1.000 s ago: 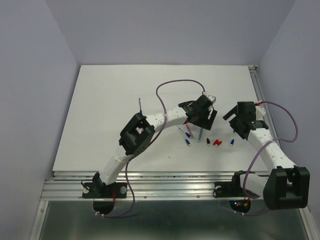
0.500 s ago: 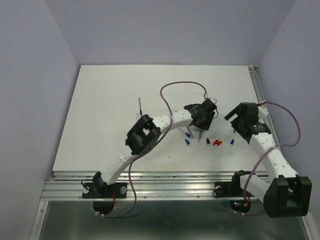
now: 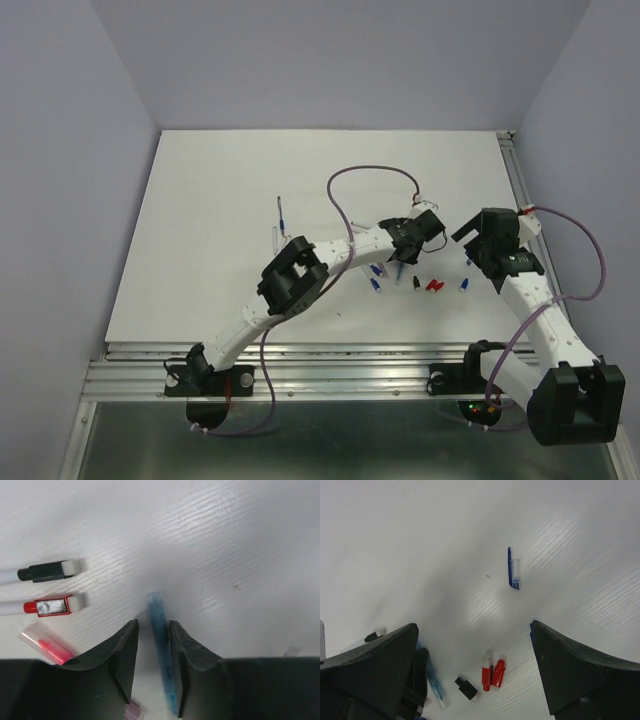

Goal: Open the pen caps

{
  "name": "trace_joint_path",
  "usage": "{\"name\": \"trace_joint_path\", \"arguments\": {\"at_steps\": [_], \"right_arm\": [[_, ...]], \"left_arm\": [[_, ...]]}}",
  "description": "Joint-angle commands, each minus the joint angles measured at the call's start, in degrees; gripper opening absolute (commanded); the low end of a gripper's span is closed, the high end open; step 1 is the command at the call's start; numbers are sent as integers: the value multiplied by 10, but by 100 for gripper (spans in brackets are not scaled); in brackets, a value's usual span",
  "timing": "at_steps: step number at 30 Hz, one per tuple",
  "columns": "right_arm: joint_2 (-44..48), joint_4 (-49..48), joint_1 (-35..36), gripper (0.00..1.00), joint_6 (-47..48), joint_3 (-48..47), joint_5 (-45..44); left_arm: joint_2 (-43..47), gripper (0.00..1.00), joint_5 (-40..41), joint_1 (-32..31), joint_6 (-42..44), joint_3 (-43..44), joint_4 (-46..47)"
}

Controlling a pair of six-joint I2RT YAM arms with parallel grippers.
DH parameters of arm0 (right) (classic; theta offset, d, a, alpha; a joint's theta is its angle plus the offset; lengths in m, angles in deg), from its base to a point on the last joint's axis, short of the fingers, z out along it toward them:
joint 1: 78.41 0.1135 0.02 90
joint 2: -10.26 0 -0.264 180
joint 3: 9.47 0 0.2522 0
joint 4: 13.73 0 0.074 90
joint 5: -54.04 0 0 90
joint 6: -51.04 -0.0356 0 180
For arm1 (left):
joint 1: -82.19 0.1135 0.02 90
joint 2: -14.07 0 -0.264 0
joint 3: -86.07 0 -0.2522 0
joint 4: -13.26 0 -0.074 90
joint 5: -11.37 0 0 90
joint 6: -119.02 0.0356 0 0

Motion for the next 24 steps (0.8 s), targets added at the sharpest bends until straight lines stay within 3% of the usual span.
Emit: {"name": "trace_joint_path", "arguments": {"at_steps": [1, 4, 12, 19, 24], "right_arm": [[14, -24, -4, 100, -2, 16, -26], [16, -23, -4, 100, -2, 16, -28], [22, -27, -3, 100, 11, 19, -11], [52, -11, -4, 100, 46, 15, 51], [120, 18, -4, 100, 99, 2, 121]], "left_arm": [[-26, 37, -2, -11, 6, -21, -58], [-28, 36, -20, -11, 9, -26, -48], [-5, 1, 7, -9, 2, -29, -37], [57, 0, 9, 18, -50, -28, 0], [200, 0, 22, 43, -129, -166, 100]]}}
